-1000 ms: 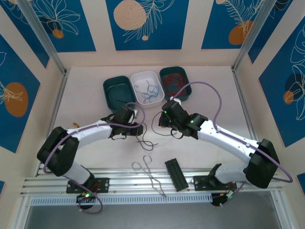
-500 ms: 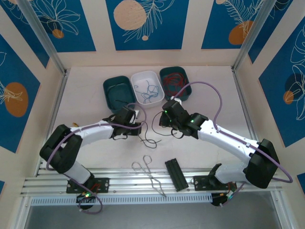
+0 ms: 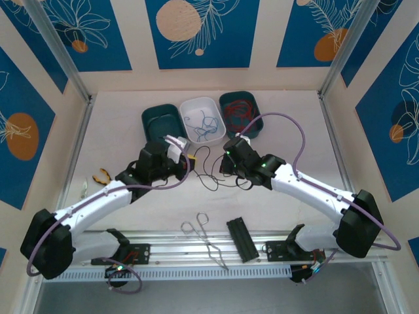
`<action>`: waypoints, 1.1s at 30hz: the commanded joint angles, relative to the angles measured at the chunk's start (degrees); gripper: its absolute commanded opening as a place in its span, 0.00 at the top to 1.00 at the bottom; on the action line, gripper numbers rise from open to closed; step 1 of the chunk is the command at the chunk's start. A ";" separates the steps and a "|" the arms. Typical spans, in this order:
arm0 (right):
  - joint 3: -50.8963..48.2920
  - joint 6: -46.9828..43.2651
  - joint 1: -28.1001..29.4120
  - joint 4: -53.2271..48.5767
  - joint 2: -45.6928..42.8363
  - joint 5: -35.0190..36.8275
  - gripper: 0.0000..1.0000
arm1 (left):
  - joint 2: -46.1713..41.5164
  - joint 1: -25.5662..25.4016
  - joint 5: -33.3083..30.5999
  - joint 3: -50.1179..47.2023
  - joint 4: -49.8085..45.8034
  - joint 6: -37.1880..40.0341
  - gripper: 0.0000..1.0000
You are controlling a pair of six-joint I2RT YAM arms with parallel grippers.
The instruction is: Untangle the cables
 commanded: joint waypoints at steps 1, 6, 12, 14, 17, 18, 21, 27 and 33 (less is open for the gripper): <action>-0.67 0.52 -0.25 -0.21 0.93 -1.11 1.00 | -1.96 -0.42 1.12 -0.79 3.43 4.01 1.00; -0.43 0.43 -0.84 -1.49 4.22 -2.62 1.00 | -0.87 -0.41 0.12 0.17 3.99 4.28 1.00; 0.03 -0.62 -0.92 -0.11 7.42 -5.99 0.90 | 1.72 -0.43 -4.59 2.03 1.27 2.68 1.00; 0.03 -1.36 -0.93 0.85 7.22 -6.94 0.83 | 2.43 -0.39 -7.16 2.55 -0.05 2.04 1.00; 0.35 -2.01 -0.90 1.30 6.78 -7.51 0.77 | 2.92 -0.41 -9.35 2.39 0.48 1.12 1.00; 0.53 -2.28 -0.93 1.28 6.69 -7.66 0.74 | 3.14 -0.38 -9.78 2.37 0.78 0.80 1.00; 0.64 -3.07 -0.80 1.78 6.34 -8.92 0.65 | 3.63 -0.45 -10.38 2.29 2.00 0.11 1.00; 0.64 -3.53 0.64 2.37 6.40 -10.54 0.44 | 3.10 -0.42 -11.64 2.02 5.56 -1.73 1.00; 0.90 -1.47 0.47 1.81 9.22 -8.65 0.36 | 0.54 -0.40 -8.96 0.72 9.79 -2.73 1.00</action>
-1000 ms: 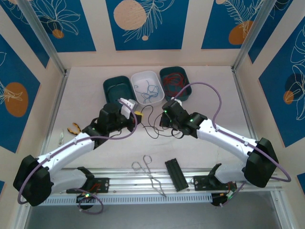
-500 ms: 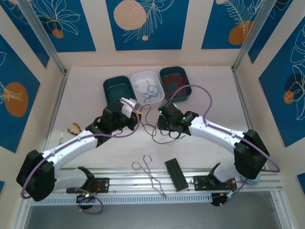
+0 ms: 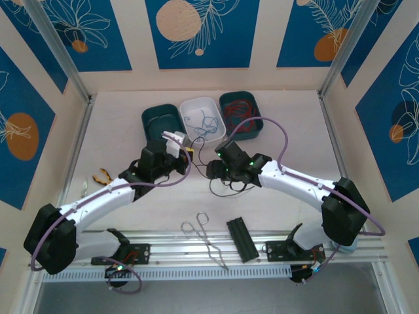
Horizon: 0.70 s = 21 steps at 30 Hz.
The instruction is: Untangle the cables
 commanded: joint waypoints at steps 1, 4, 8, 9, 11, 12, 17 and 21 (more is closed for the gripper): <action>1.03 1.54 -0.09 -0.15 1.93 0.38 0.36 | -3.17 -0.38 2.14 -0.08 5.30 -1.39 1.00; 1.30 1.58 -0.62 1.21 3.40 -0.16 0.34 | -5.60 -0.45 3.64 -1.73 7.13 -1.45 1.00; 1.59 2.55 -0.88 -0.79 4.75 2.48 0.34 | -9.01 -0.32 1.60 -2.50 6.49 -0.58 1.00; 1.33 3.38 -1.29 -2.06 4.93 3.66 0.35 | -9.93 -0.28 0.98 -2.48 5.75 -0.11 1.00; 0.36 5.21 -2.67 -4.25 4.39 5.89 0.42 | -11.42 -0.30 -0.54 -2.27 4.04 0.89 1.00; -0.56 5.98 -3.63 -4.98 3.72 6.53 0.48 | -12.10 -0.27 -1.45 -2.13 2.73 1.55 1.00; -4.52 7.24 -7.51 -4.75 -0.12 4.78 0.70 | -13.73 0.15 -5.28 -1.15 -1.63 3.93 1.00; -5.03 5.56 -7.43 -4.04 -2.51 4.33 0.70 | -13.99 0.48 -6.82 0.24 -2.56 4.63 1.00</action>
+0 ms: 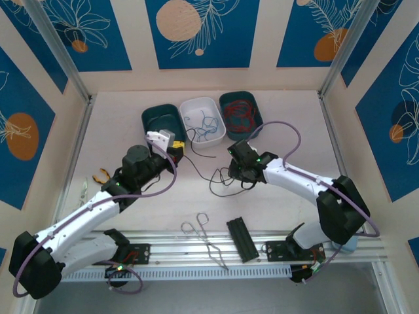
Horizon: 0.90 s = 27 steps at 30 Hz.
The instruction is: Untangle the cables
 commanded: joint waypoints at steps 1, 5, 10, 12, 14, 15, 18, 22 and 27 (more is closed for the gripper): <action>0.10 -0.31 0.39 -1.22 -2.78 0.73 0.69 | -0.70 0.55 -3.41 3.04 -2.24 2.09 1.00; 0.83 -2.83 0.47 -1.93 -3.84 0.89 0.57 | 1.15 2.39 -5.65 9.03 -8.38 3.49 1.00; 1.28 -3.73 0.57 -3.36 -5.22 2.60 0.39 | 4.90 8.73 -4.40 19.02 -17.29 6.11 1.00; 1.28 -3.06 0.48 -4.36 -5.88 3.58 0.34 | 6.06 12.27 -3.22 21.44 -19.17 6.17 1.00; 1.11 -3.04 0.24 -4.62 -6.59 3.76 0.32 | 6.98 15.75 -1.87 22.90 -19.34 6.18 1.00; 1.02 -2.97 0.22 -4.74 -6.87 3.89 0.31 | 7.36 17.01 -1.18 23.50 -19.28 6.30 1.00; 0.92 -3.82 0.05 -4.11 -7.10 2.94 0.29 | 9.12 19.74 0.18 25.69 -19.03 6.88 1.00; 1.40 -5.40 0.22 -2.57 -5.79 0.78 0.28 | 12.70 21.48 0.24 28.45 -18.32 8.45 1.00; 3.30 -7.02 1.08 -2.02 -3.61 0.06 0.25 | 18.58 23.03 -3.66 32.68 -18.76 11.93 1.00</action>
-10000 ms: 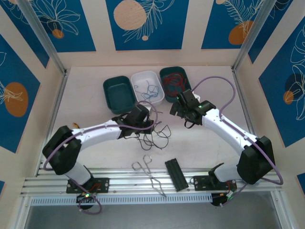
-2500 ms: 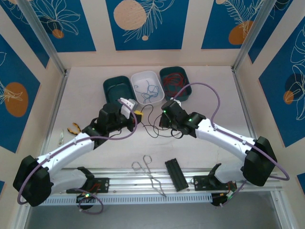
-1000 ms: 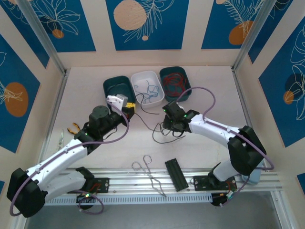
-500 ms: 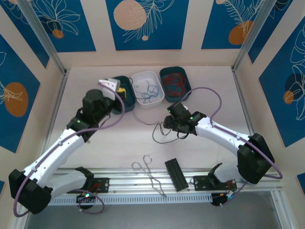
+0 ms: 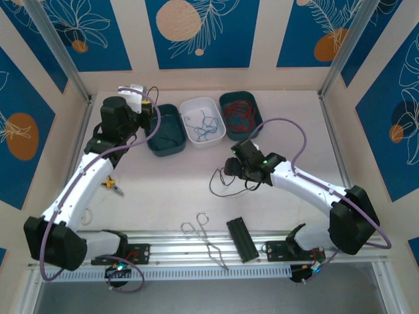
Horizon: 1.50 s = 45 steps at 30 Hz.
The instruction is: Untangle the cables
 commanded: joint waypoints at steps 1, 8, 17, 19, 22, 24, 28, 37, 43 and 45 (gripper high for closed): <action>3.04 -1.90 0.85 0.26 1.76 -1.24 0.25 | 3.28 1.47 -2.62 4.04 -0.75 4.00 1.00; 5.00 -3.53 1.95 1.14 4.92 -2.91 0.25 | 12.19 3.53 -1.20 9.77 -2.55 5.33 1.00; 7.55 -4.53 4.10 0.72 8.91 -3.67 0.26 | 22.26 4.61 -0.83 13.71 -3.84 5.64 1.00; 7.70 -4.64 4.18 0.71 9.40 -3.87 0.26 | 24.50 4.72 -0.91 14.97 -4.80 5.67 1.00; 7.86 -4.55 4.26 0.71 10.10 -4.26 0.26 | 28.04 4.86 -0.30 17.08 -7.38 5.69 1.00; 7.87 -4.38 4.39 0.88 10.46 -4.48 0.26 | 30.04 4.97 0.69 18.08 -8.87 5.69 1.00; 8.13 -4.26 4.70 0.85 11.15 -4.86 0.26 | 34.24 5.48 3.20 20.79 -12.73 5.86 1.00; 9.14 -4.20 5.14 0.15 12.52 -4.99 0.26 | 44.04 6.24 7.94 30.80 -24.51 8.82 1.00; 9.80 -4.03 5.72 -0.43 13.05 -4.57 0.26 | 50.30 6.46 8.40 36.09 -30.61 10.61 1.00; 9.97 -4.09 5.84 -0.68 13.14 -4.50 0.26 | 51.76 6.48 8.27 36.98 -30.89 10.79 1.00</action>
